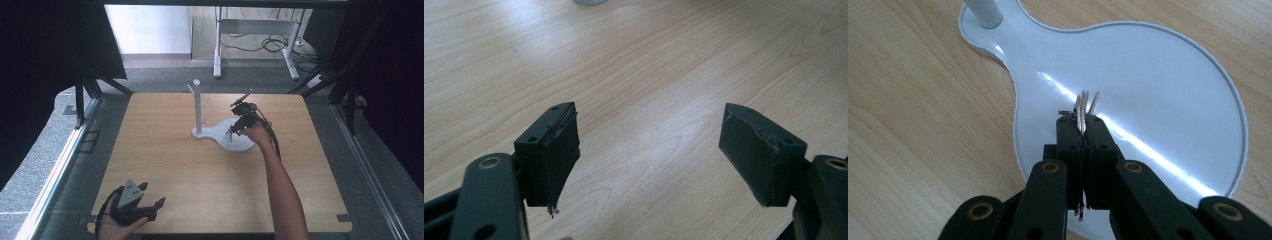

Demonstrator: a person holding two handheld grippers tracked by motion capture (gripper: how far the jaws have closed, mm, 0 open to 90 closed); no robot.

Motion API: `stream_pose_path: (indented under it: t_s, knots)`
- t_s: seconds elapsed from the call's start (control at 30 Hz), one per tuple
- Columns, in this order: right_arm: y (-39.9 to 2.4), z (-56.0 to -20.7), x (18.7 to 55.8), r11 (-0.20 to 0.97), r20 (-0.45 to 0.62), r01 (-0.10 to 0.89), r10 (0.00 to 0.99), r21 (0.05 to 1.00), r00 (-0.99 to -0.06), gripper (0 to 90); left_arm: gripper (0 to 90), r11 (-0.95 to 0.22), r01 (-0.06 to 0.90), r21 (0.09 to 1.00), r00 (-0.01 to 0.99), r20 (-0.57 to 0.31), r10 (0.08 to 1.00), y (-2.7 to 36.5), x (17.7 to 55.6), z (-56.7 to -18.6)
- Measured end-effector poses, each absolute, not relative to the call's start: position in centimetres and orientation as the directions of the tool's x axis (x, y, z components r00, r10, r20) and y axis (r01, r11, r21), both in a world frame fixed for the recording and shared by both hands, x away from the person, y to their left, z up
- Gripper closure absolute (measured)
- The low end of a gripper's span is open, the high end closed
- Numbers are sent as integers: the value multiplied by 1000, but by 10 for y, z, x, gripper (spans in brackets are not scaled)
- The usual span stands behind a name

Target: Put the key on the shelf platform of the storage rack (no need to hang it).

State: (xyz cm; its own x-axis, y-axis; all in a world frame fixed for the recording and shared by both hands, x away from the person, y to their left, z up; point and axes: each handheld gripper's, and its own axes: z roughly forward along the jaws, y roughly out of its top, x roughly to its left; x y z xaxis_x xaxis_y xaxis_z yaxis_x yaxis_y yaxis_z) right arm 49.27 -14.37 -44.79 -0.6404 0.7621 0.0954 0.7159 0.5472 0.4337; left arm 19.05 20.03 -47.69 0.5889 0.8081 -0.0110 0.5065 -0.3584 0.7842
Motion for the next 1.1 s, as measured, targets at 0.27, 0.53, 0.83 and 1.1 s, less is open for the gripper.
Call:
stream_pose_path:
  t_s: [0.27,0.53,0.83,1.1]
  knots:
    - [-147,-463,493,549,82,724,771,417,-631,875,244,-356,503,787,589,-11,808,201,190,-476]
    - [-152,-475,493,545,74,730,778,413,-623,872,244,-360,507,783,590,-11,807,201,191,-478]
    - [-158,-482,491,548,58,730,783,408,-619,847,243,-363,506,782,592,-9,806,200,191,-478]
    - [-155,-483,490,560,49,727,778,397,-626,784,243,-362,509,781,590,-11,807,200,191,-478]
